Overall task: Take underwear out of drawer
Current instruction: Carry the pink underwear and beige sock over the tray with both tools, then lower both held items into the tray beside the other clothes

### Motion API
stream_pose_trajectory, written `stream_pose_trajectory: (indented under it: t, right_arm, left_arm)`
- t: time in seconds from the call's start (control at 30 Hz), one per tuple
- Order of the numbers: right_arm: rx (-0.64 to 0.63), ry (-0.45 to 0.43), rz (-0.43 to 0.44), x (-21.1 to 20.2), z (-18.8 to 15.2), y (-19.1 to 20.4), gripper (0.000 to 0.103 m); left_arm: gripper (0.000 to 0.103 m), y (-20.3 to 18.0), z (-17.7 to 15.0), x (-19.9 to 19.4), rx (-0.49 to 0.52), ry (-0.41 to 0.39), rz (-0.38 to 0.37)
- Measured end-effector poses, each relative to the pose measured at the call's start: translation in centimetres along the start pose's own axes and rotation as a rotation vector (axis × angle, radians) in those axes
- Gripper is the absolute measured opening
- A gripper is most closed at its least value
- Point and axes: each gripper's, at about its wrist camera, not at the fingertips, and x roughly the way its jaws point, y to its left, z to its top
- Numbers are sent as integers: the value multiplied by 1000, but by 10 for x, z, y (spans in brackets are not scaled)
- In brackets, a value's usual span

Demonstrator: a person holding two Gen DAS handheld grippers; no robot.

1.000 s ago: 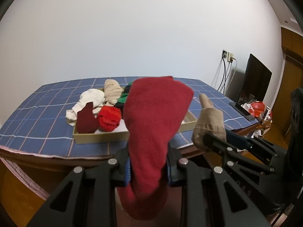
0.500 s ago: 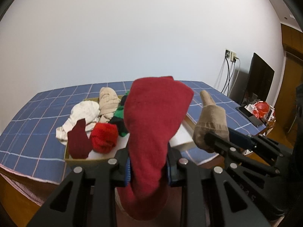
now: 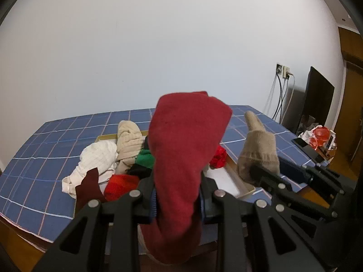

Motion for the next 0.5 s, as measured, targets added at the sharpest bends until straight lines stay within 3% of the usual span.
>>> stream_pose_trajectory:
  t: [0.5]
  right_arm:
    - [-22, 58, -21, 37, 4, -8, 35]
  left_arm:
    - [25, 9, -1, 43, -28, 72, 29]
